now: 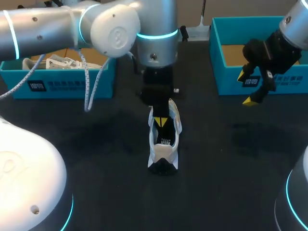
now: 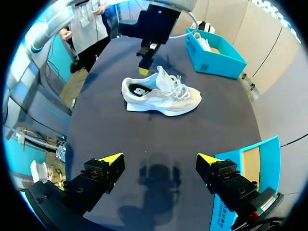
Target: Take the shoe out of the shoebox, open the shoe tongue, remove and reinsert the insole, then place the shoe into the shoebox
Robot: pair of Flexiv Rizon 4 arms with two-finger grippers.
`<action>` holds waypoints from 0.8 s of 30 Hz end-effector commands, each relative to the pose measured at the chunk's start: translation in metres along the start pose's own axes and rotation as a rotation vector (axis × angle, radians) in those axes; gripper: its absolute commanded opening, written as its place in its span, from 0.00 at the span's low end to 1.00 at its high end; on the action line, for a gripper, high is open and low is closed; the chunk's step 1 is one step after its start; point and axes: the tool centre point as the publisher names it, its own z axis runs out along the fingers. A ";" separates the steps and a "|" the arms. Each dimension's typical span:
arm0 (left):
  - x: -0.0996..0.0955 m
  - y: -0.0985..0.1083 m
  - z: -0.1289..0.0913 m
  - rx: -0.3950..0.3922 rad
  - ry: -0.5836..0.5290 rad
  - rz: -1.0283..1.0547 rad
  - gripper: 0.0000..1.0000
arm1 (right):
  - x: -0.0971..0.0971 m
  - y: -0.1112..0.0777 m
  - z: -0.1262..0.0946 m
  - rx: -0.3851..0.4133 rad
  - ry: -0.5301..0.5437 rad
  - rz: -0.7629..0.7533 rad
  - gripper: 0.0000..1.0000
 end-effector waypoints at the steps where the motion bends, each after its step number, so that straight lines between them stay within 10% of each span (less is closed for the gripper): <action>1: -0.001 0.005 0.017 -0.023 0.004 -0.019 0.00 | 0.000 0.000 0.001 0.002 -0.001 0.000 1.00; 24: -0.009 0.029 0.078 -0.190 -0.091 -0.086 0.00 | 0.000 0.000 0.001 0.002 -0.001 0.000 1.00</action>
